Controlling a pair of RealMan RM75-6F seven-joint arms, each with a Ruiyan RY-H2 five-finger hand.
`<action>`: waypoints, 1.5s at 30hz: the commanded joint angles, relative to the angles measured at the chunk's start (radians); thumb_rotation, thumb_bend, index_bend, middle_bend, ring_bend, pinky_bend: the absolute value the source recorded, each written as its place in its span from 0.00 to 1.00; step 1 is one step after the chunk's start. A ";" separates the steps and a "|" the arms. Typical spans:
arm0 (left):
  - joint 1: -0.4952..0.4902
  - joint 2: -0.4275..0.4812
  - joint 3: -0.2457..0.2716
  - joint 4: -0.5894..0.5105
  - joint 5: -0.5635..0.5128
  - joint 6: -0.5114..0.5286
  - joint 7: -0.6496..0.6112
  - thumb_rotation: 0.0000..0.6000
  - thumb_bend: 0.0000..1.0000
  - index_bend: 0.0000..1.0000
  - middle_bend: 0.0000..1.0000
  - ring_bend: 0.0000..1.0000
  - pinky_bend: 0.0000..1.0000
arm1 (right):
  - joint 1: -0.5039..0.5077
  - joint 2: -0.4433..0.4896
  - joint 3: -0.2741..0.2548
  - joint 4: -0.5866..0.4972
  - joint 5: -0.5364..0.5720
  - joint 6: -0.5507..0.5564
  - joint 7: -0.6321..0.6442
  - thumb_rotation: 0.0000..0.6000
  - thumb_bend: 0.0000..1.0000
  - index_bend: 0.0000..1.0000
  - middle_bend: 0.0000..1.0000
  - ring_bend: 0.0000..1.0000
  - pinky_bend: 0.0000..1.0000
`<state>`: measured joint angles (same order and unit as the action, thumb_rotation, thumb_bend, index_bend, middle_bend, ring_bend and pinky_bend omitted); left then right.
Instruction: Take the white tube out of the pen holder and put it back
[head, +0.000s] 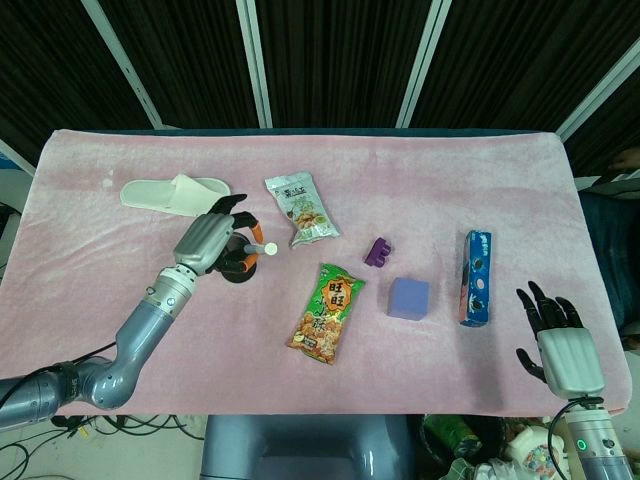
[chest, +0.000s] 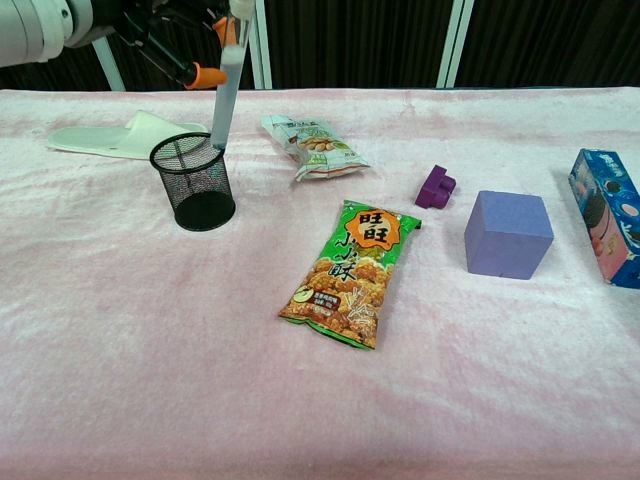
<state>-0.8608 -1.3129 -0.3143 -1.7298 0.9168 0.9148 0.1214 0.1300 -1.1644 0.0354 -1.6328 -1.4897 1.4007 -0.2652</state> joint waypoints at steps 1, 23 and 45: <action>-0.002 0.001 -0.013 -0.004 -0.012 -0.002 -0.016 1.00 0.47 0.60 0.39 0.02 0.00 | 0.001 0.001 -0.001 -0.001 0.001 -0.002 -0.001 1.00 0.16 0.00 0.03 0.18 0.14; 0.017 -0.167 -0.019 0.115 0.152 0.015 -0.296 1.00 0.47 0.61 0.40 0.02 0.00 | 0.000 0.005 -0.001 -0.004 0.005 -0.004 0.003 1.00 0.16 0.00 0.03 0.18 0.16; 0.127 -0.150 -0.134 0.049 0.323 0.066 -0.843 1.00 0.47 0.66 0.45 0.06 0.08 | 0.000 0.003 -0.002 -0.003 0.006 -0.006 -0.009 1.00 0.16 0.00 0.03 0.18 0.16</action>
<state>-0.7395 -1.4562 -0.4624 -1.7098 1.2097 0.9679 -0.7166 0.1304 -1.1618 0.0331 -1.6361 -1.4834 1.3946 -0.2741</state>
